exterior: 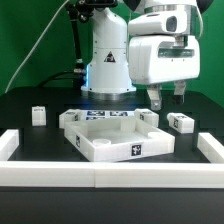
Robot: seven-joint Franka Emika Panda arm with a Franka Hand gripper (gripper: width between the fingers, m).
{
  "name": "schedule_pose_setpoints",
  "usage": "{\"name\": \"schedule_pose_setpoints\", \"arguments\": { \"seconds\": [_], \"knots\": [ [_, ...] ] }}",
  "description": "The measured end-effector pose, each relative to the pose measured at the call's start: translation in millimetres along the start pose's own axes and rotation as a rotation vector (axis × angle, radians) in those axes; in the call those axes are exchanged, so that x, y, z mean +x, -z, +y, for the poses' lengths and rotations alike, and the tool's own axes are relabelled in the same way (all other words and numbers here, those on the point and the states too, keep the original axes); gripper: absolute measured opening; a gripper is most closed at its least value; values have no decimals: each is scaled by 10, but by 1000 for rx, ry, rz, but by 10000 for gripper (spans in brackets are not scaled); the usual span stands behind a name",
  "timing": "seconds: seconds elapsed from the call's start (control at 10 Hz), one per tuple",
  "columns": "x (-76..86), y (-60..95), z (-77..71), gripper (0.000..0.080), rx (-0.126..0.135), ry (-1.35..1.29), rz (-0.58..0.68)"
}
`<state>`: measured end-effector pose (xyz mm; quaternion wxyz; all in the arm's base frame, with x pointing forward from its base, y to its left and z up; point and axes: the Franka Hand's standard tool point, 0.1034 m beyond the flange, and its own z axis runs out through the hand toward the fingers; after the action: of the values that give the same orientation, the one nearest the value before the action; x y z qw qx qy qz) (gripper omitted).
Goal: Assemble one leg
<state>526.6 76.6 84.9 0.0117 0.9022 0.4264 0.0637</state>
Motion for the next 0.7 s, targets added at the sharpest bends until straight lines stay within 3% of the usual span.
{"name": "schedule_pose_setpoints", "arguments": {
  "seconds": [0.7],
  "knots": [
    [-3, -11, -15, 650, 1, -1, -1]
  ]
}}
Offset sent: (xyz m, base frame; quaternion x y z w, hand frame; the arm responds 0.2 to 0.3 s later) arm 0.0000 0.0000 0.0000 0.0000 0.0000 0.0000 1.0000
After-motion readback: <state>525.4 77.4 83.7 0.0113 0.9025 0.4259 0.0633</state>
